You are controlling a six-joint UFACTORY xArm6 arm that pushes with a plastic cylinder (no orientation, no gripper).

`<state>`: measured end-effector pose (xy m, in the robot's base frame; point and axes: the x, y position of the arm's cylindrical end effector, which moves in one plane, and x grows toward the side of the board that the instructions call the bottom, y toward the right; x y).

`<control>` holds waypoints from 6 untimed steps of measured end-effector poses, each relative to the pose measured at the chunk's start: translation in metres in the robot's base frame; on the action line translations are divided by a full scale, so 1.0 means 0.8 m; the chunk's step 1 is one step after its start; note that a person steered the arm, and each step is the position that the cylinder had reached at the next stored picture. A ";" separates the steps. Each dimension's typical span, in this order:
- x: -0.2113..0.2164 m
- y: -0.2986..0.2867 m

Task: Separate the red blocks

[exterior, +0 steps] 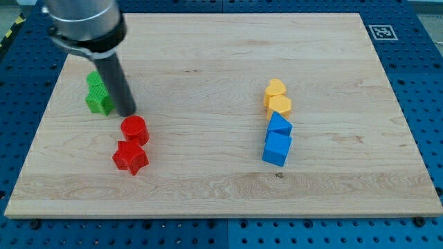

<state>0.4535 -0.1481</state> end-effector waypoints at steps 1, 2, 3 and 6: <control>0.008 0.065; 0.052 0.110; 0.099 0.101; 0.060 -0.014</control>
